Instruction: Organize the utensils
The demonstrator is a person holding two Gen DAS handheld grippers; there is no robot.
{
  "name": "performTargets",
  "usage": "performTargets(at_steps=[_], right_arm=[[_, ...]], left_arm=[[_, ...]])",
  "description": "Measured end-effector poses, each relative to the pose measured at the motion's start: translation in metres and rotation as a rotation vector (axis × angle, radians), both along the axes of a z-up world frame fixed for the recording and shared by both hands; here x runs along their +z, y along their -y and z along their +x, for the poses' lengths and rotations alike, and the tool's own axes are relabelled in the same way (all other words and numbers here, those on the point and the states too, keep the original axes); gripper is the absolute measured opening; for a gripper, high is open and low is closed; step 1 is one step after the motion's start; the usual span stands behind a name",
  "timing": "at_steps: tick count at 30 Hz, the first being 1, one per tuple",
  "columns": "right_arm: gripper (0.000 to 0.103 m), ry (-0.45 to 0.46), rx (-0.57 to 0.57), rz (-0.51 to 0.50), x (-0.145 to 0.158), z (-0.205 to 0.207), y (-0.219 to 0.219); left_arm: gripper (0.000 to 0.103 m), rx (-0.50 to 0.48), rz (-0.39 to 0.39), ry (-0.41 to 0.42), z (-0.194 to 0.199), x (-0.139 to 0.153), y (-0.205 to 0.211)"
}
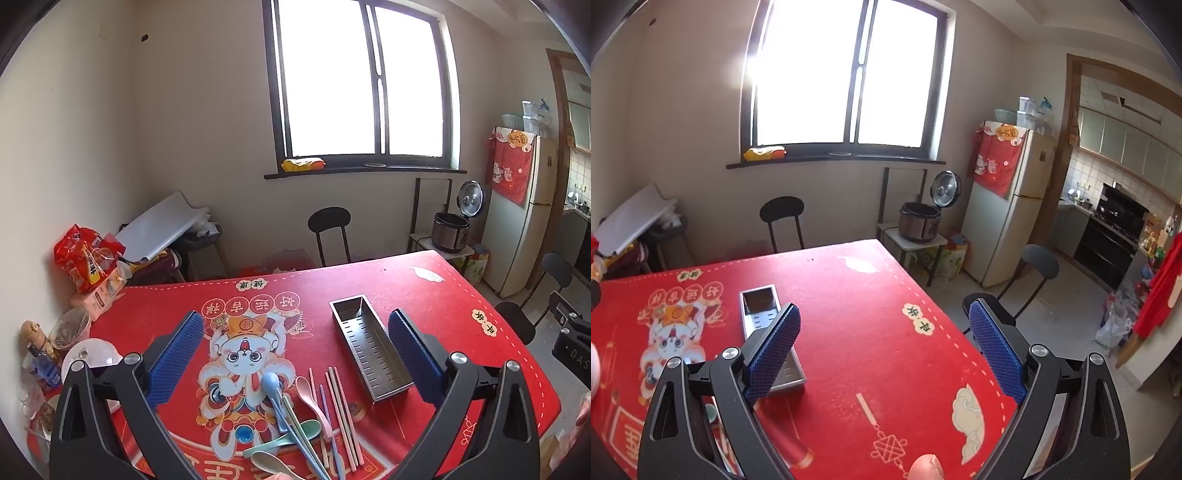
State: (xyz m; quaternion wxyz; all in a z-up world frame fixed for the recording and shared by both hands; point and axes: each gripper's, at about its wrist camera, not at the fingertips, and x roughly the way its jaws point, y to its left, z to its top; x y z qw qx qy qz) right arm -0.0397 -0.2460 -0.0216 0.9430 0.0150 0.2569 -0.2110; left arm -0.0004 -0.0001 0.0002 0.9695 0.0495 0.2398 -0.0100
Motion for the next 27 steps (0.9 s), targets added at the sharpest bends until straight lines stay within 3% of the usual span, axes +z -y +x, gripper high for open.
performTargets(at_steps=[27], right_arm=[[0.09, -0.008, -0.005, -0.014, 0.0, 0.001, -0.003]], left_arm=[[0.098, 0.006, -0.002, -0.005, 0.0, -0.003, -0.004]])
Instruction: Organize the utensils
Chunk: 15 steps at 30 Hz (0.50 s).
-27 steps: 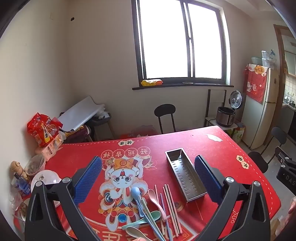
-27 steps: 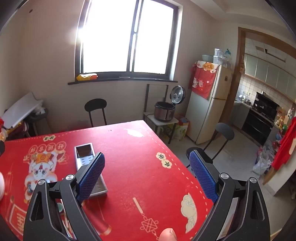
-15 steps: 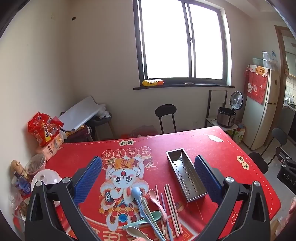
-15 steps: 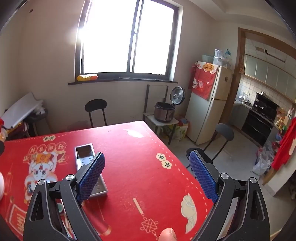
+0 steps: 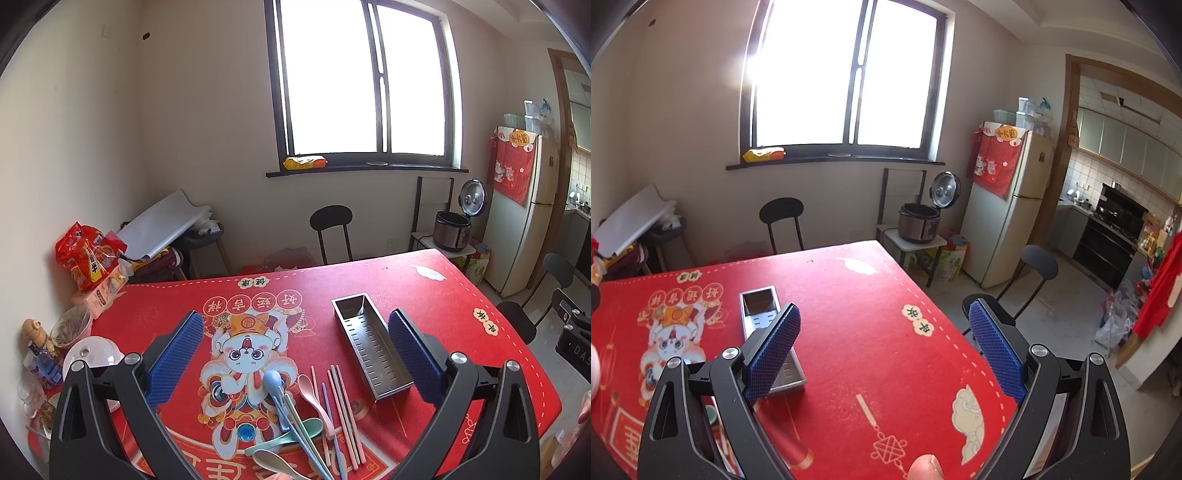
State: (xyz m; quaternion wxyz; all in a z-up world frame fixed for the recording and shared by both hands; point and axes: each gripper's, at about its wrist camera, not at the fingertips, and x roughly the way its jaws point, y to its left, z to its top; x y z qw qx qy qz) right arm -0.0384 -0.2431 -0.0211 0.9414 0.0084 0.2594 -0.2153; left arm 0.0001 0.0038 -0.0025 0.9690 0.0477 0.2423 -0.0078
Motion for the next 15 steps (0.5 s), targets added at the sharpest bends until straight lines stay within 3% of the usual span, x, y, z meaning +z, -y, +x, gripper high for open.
performTargets(at_steps=[15], right_arm=[[0.09, -0.002, 0.002, 0.0, -0.0003, 0.0005, 0.0005]], left_arm=[[0.098, 0.005, -0.003, -0.008, 0.0003, -0.0053, -0.0041]])
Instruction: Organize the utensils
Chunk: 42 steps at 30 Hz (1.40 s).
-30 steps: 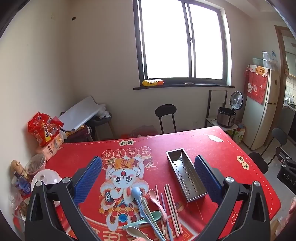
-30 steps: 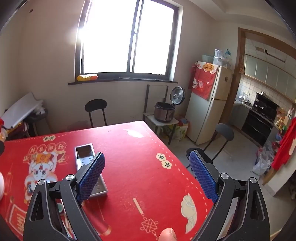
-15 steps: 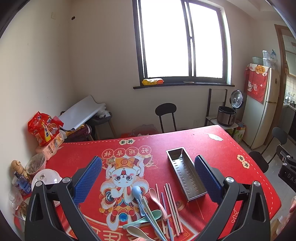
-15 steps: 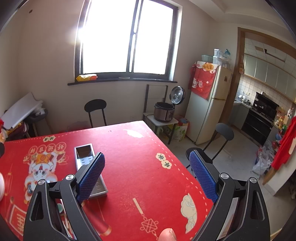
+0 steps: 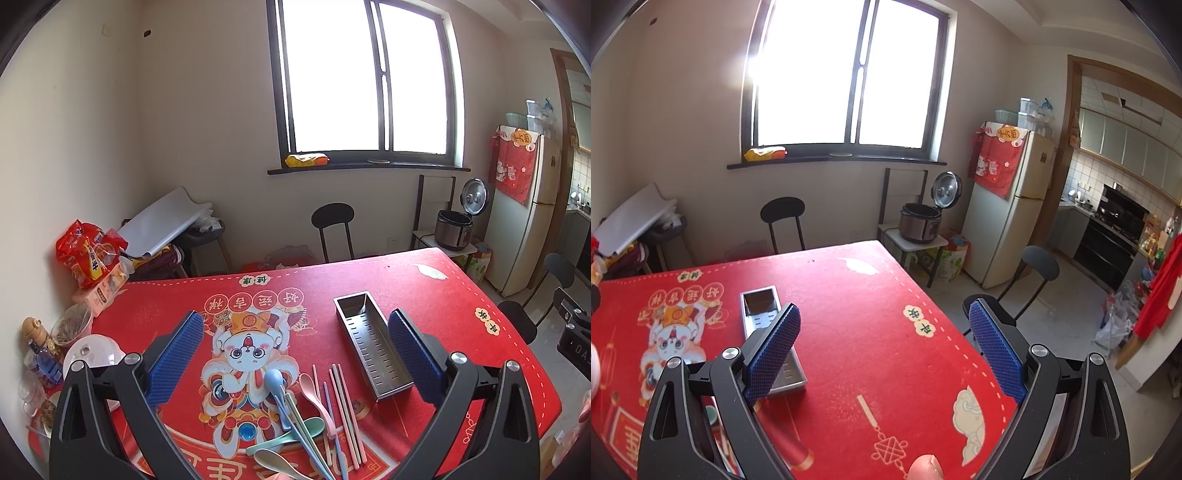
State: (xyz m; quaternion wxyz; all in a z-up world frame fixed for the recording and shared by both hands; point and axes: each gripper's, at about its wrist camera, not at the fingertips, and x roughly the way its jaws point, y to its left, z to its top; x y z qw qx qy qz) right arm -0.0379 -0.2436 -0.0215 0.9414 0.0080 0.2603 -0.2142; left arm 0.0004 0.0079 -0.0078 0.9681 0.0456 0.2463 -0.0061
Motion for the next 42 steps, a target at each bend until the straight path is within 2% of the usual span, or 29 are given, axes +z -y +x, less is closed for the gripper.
performTargets(at_steps=[42], right_arm=[[0.09, -0.013, 0.008, 0.009, -0.01, 0.008, -0.001]], left_arm=[[0.098, 0.007, 0.0, -0.026, 0.008, 0.0, 0.002]])
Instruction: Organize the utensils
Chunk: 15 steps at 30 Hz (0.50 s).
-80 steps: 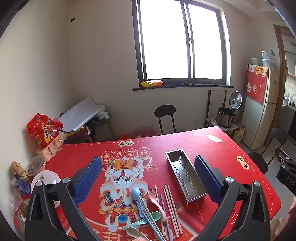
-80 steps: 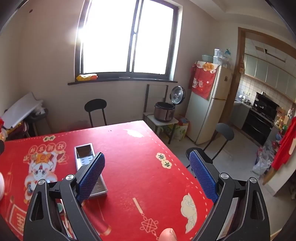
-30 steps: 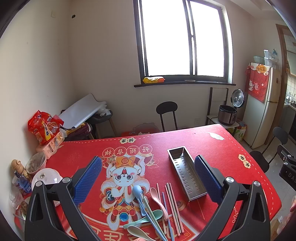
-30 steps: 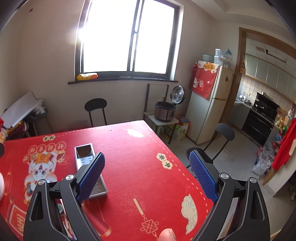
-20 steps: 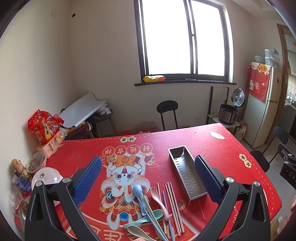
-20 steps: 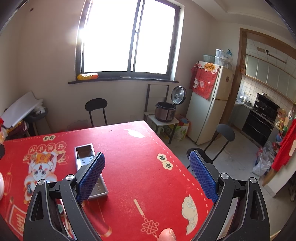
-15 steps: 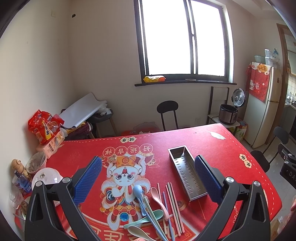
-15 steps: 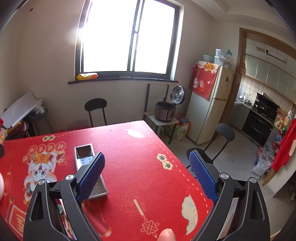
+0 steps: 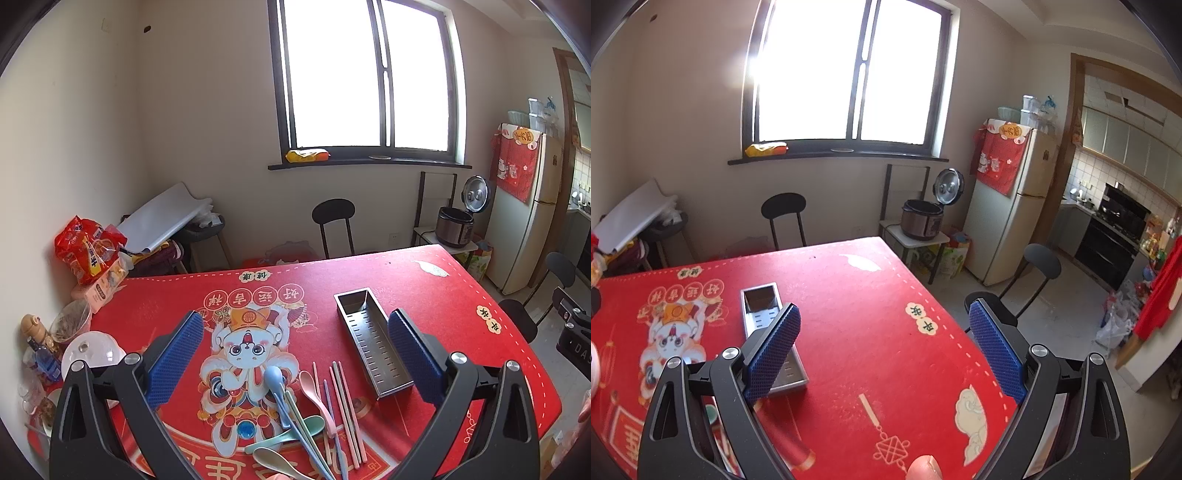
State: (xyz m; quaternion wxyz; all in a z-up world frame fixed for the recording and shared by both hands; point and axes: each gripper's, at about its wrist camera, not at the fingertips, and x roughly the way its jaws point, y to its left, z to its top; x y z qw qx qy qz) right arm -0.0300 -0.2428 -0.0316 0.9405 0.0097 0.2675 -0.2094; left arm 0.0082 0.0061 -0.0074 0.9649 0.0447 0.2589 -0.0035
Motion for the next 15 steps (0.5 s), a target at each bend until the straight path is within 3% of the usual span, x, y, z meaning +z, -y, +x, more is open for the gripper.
performTargets(at_steps=[8, 15], right_arm=[[0.09, -0.03, 0.065, 0.092, -0.012, 0.004, -0.001], [0.09, -0.009, 0.21, 0.225, -0.019, 0.021, -0.004]], left_arm=[[0.098, 0.044, -0.044, -0.019, 0.002, -0.003, -0.011], [0.098, 0.105, -0.185, -0.081, 0.014, -0.018, -0.057]])
